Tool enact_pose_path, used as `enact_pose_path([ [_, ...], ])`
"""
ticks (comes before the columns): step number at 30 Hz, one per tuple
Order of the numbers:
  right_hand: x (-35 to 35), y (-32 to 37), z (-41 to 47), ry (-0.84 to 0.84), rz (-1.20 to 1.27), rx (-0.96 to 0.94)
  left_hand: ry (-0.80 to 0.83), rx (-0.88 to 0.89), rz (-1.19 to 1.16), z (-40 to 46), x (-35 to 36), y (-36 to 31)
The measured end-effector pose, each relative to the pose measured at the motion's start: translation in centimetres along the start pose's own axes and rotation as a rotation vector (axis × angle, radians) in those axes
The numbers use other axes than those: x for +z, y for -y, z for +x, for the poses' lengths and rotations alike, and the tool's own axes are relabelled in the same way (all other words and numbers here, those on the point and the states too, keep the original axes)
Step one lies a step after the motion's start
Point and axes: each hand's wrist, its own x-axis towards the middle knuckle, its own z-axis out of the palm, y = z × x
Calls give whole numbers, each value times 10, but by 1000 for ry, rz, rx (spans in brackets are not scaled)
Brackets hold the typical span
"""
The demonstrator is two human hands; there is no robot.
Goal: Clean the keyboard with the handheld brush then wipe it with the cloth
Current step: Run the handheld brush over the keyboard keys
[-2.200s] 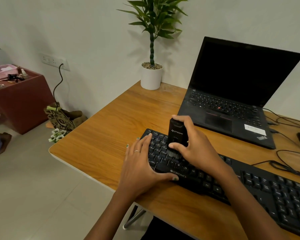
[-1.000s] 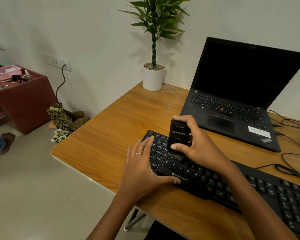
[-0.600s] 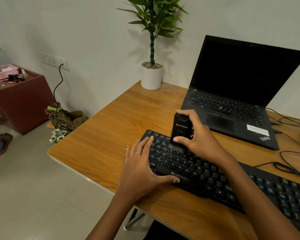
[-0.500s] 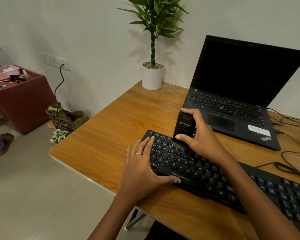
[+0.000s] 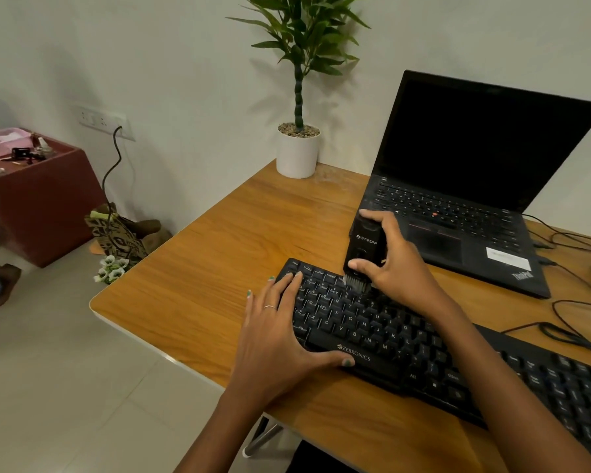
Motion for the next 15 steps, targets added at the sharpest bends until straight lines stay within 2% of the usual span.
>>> enact_pose_path([
  [3,2,4,1,49,49,-12,-5,7,1,0,0,0],
  [8,12,1,6,-44,4,-18,-3,6,7,0,0,0],
  [12,-2,7,10,127,-39,3,0,9,4,1,1,0],
  [15,1,9,12,90,-101,-9,-3,6,0,1,1,0],
])
